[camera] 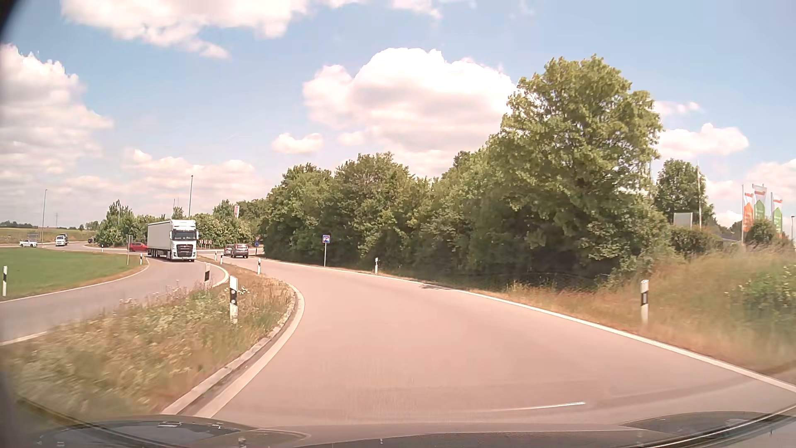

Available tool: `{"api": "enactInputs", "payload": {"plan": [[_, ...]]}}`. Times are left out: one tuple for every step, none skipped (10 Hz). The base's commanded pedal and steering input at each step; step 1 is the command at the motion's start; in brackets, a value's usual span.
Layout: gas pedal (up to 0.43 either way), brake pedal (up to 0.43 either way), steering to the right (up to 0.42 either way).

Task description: Follow the waypoints while adhering to traffic rules and regulations

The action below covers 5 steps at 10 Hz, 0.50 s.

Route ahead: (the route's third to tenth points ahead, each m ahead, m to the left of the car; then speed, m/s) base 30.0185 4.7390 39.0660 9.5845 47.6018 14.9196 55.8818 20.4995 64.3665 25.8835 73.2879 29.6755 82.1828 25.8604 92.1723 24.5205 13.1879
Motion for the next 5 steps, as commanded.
{"api": "enactInputs", "payload": {"plan": [[0.000, 0.012, -0.064], [0.000, 0.012, -0.066], [0.000, 0.012, -0.066], [0.000, 0.012, -0.066], [0.000, 0.006, -0.066]]}}
